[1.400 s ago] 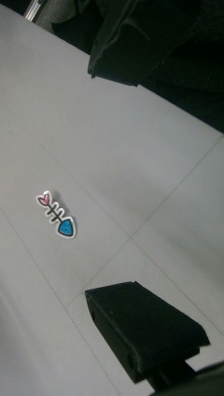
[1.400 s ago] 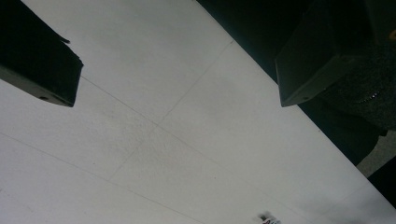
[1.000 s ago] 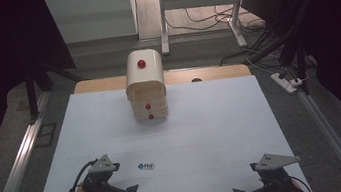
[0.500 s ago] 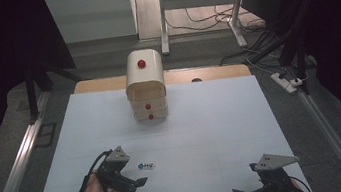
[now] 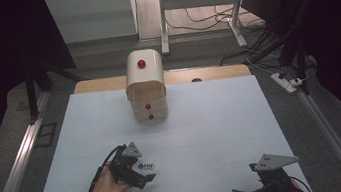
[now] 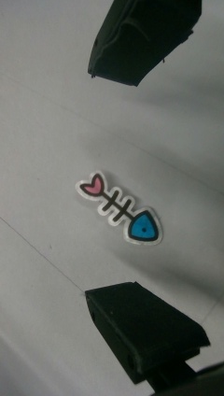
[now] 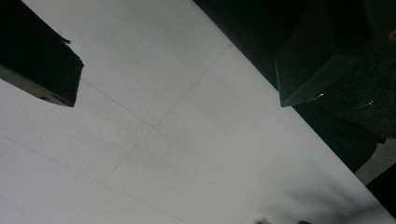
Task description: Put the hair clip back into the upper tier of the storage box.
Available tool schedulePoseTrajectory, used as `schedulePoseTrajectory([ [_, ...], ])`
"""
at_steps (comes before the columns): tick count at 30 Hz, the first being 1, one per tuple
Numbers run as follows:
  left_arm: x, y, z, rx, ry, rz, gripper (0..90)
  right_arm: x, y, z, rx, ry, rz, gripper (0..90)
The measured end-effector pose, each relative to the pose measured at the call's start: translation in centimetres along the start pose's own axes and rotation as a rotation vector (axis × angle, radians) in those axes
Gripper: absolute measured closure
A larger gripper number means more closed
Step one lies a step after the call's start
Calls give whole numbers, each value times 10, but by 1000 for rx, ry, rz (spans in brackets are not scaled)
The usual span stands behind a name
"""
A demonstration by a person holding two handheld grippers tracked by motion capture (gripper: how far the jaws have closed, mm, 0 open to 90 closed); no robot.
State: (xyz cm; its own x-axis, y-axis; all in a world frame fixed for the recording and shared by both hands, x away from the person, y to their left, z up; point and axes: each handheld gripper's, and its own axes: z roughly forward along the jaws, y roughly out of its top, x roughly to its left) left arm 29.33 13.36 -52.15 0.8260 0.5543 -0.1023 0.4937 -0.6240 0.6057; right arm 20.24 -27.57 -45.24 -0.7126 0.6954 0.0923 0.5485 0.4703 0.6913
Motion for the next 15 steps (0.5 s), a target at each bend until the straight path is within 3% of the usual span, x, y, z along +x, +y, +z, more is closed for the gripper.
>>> schedulePoseTrajectory([
  [9,1,3,19,67,0,38,3,1,0,0,1,-1,-5,5],
  [13,-2,4,20,87,36,73,46,1,0,0,3,0,-10,5],
  [15,-2,5,18,93,36,73,87,1,0,0,5,0,-12,5],
])
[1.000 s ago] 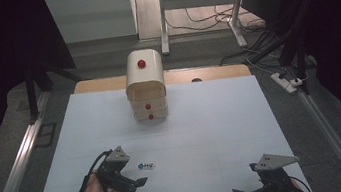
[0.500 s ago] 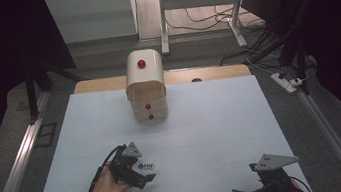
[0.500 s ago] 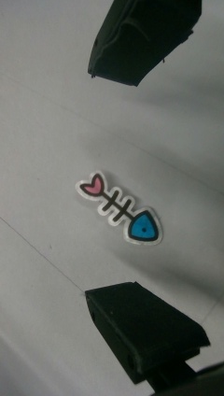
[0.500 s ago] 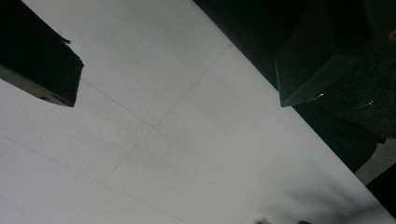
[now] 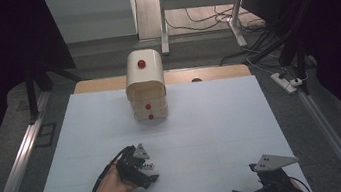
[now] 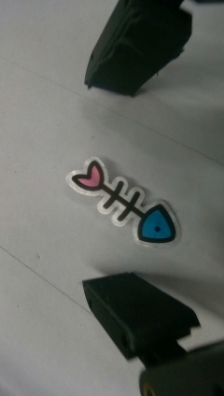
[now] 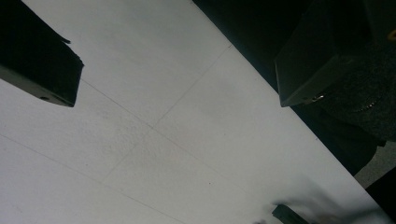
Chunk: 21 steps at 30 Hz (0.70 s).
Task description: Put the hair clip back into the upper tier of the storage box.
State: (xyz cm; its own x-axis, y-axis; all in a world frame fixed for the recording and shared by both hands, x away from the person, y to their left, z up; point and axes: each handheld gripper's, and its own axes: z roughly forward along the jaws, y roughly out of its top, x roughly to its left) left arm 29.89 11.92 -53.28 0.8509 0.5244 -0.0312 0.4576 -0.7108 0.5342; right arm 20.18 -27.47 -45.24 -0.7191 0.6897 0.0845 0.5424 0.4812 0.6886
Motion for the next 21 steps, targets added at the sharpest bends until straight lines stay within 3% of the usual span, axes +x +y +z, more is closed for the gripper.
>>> schedulePoseTrajectory([
  [3,1,0,-5,0,-3,4,237,0,0,0,2,1,-5,5],
  [4,1,0,-6,0,-4,2,340,0,0,0,3,2,-6,5],
  [7,0,0,-8,8,-2,5,423,1,0,0,5,0,-9,7],
  [8,-1,1,-9,10,-4,5,520,1,0,1,6,0,-11,7],
  [10,-4,2,-10,20,-10,20,565,1,0,1,5,1,-11,7],
  [13,-8,4,-11,29,-18,32,717,1,0,1,7,2,-13,7],
  [21,-7,4,-11,30,-34,-2,723,1,0,1,6,4,-16,8],
])
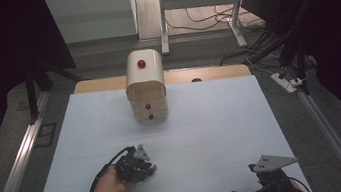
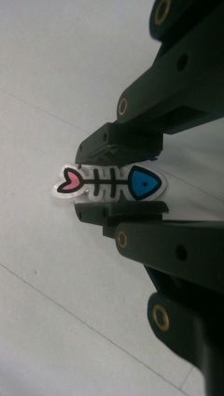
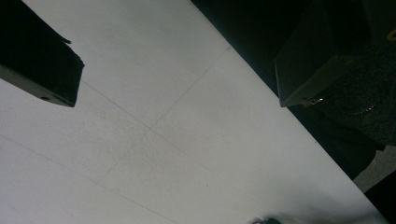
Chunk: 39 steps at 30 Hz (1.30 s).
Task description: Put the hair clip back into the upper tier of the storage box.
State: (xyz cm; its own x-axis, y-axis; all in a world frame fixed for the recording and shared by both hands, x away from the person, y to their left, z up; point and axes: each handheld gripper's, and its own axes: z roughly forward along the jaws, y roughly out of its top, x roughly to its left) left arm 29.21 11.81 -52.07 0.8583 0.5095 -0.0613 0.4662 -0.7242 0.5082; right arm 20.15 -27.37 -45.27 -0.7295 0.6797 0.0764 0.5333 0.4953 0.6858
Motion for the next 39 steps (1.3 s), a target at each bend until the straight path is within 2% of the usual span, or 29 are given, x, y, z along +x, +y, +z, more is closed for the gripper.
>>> schedulePoseTrajectory([
  [2,2,0,-1,0,-12,-8,723,0,0,0,-1,0,0,7],
  [6,4,0,-6,-19,-4,-20,722,0,0,0,1,1,-3,7],
  [12,8,1,-17,-73,6,-54,723,0,0,0,-1,2,-1,8],
  [18,10,2,-27,-103,19,-58,723,0,0,0,1,2,-2,7],
  [27,12,6,-40,-120,29,-71,723,0,0,0,0,4,-1,7],
  [39,22,20,-59,-173,38,-97,723,-1,1,1,0,9,6,8],
])
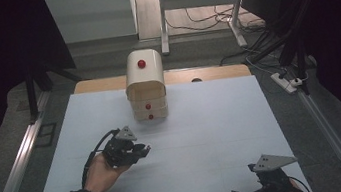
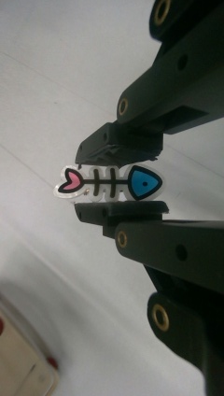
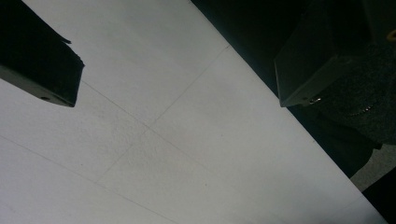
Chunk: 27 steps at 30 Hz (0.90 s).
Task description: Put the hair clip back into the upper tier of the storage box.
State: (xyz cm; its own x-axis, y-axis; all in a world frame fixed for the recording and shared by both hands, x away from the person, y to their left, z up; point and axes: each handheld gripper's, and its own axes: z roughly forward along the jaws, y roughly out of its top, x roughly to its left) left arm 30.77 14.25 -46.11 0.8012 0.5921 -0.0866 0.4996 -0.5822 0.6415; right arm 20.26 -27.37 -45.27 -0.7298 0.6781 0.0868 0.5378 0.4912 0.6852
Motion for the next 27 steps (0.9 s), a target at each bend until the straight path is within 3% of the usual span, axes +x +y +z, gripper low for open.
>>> schedulePoseTrajectory([
  [6,5,8,-5,-28,-5,-18,722,0,0,0,0,0,0,7],
  [27,25,49,-34,-82,41,-44,723,0,0,0,-2,3,4,8],
])
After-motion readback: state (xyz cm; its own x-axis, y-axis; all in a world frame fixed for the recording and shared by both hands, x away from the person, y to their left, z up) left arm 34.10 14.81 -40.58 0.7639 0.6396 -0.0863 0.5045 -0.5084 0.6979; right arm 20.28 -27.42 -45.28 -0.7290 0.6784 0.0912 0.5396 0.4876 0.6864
